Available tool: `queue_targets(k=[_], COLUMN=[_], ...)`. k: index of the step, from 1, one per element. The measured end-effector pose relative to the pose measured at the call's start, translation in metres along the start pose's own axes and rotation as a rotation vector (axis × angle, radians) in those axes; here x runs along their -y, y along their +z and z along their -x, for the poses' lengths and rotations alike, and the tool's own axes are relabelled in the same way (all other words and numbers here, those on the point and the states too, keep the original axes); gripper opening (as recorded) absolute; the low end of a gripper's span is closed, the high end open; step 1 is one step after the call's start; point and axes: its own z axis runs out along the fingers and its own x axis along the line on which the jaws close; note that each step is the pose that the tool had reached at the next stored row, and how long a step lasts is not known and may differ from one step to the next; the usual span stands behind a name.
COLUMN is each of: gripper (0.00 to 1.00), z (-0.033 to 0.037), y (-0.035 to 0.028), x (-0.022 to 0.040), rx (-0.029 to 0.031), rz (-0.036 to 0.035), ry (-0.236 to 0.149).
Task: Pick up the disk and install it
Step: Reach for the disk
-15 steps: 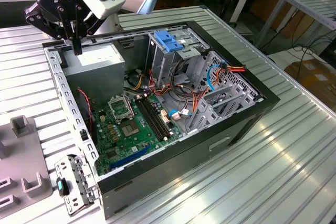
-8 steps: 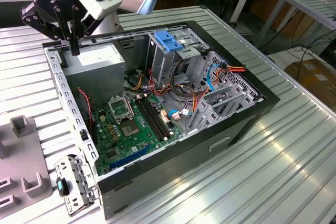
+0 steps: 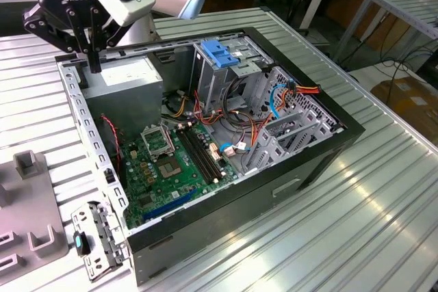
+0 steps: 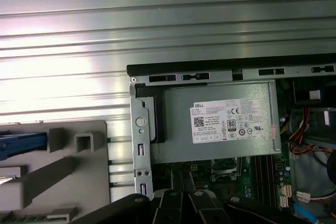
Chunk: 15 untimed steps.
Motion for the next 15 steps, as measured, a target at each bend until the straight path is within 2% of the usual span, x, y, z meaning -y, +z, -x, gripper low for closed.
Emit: queue_targets(k=[15], gripper=[0.11], z=[-0.0093], y=[-0.0003], x=[0.0007], rx=[-0.0001], rz=[0.0000], ry=[0.000])
